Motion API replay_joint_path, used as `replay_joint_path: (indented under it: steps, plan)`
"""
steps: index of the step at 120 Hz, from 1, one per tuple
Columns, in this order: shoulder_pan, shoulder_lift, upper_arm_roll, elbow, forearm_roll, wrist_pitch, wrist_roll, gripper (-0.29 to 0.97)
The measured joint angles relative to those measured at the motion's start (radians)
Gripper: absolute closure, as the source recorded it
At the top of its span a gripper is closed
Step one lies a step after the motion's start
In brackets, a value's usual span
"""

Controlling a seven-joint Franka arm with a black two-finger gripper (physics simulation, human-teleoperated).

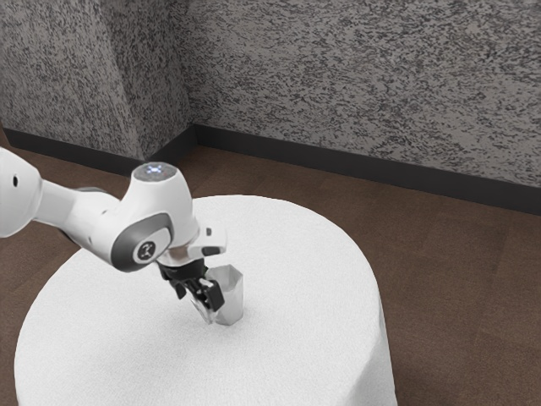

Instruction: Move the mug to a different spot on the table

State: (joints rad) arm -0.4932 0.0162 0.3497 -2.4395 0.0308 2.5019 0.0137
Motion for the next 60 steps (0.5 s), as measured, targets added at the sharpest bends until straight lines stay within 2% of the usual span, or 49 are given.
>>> replay_joint_path:
  steps: [20,48,60]
  plan:
    - [-0.005,0.003,0.000,-0.013,0.001,0.028,-0.022,0.09]
    - [0.018,0.005,0.000,-0.015,0.009,0.053,-0.037,0.27]
    - [0.029,0.006,0.000,-0.015,0.011,0.059,-0.039,0.38]
